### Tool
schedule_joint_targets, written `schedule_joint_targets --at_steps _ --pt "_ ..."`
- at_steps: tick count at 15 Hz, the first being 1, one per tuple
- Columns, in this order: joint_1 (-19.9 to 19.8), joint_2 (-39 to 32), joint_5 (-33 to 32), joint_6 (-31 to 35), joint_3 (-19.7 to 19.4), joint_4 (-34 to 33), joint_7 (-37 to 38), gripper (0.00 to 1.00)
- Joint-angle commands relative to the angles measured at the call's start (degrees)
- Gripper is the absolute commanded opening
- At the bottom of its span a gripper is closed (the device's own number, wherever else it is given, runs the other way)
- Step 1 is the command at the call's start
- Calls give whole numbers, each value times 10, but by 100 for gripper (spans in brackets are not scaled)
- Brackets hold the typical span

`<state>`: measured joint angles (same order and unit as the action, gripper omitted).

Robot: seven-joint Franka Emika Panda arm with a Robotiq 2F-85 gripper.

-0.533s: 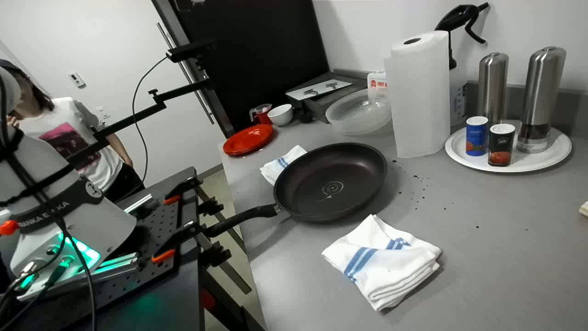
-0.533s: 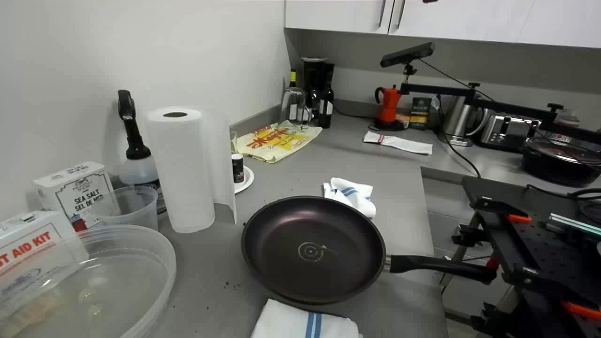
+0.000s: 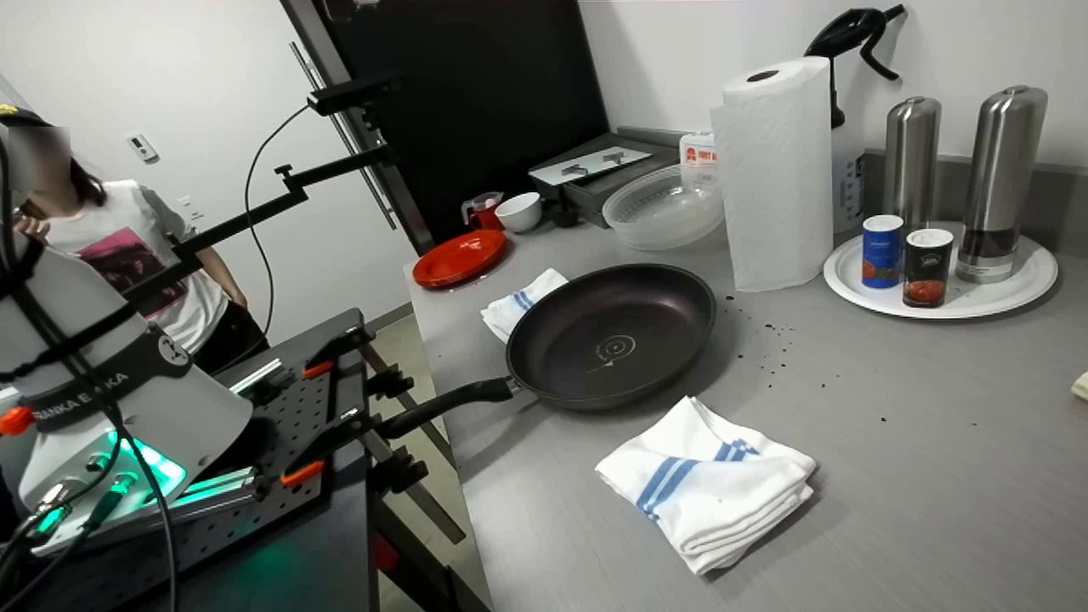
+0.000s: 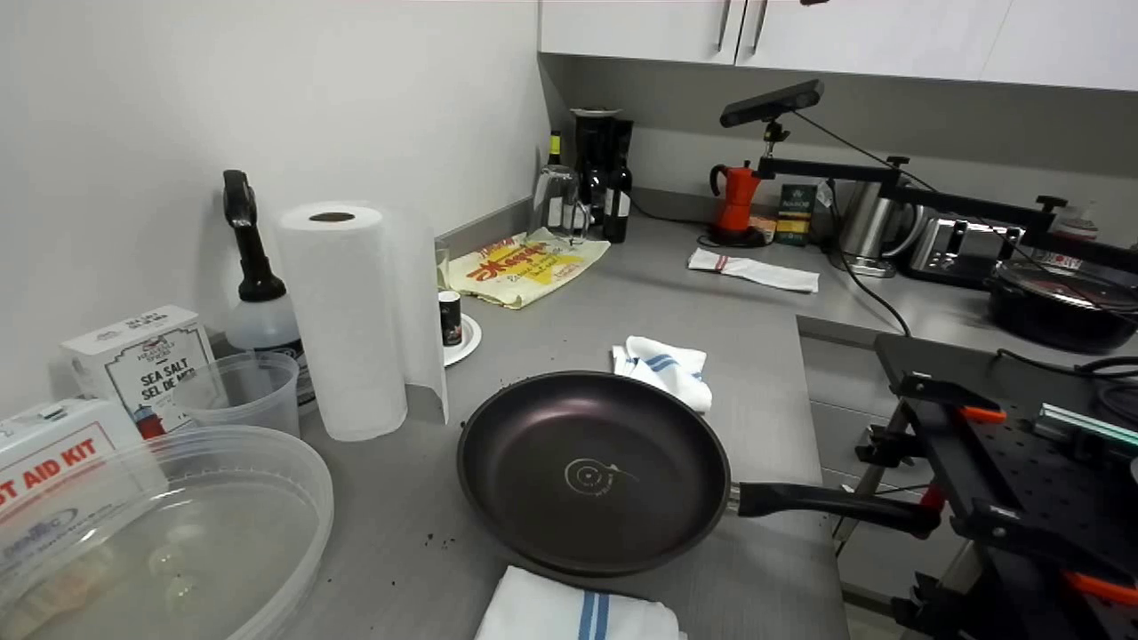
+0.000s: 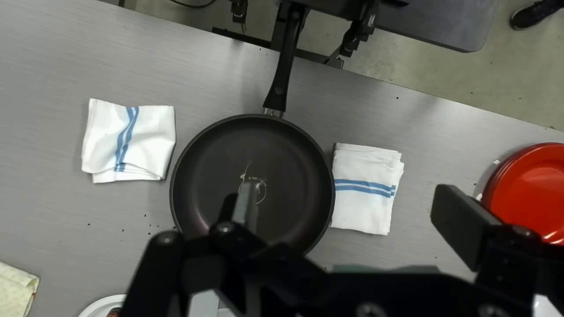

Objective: Use the tea towel on the right to wipe the pan

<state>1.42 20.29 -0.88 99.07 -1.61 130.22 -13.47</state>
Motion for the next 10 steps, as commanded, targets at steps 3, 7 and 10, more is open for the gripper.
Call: schedule_joint_targets --at_steps 3,7,10 --pt "1 -8 3 3 -2 -2 2 100" --pt "-14 -29 12 40 -5 2 54 100" --pt "-34 -57 21 81 -14 10 111 100"
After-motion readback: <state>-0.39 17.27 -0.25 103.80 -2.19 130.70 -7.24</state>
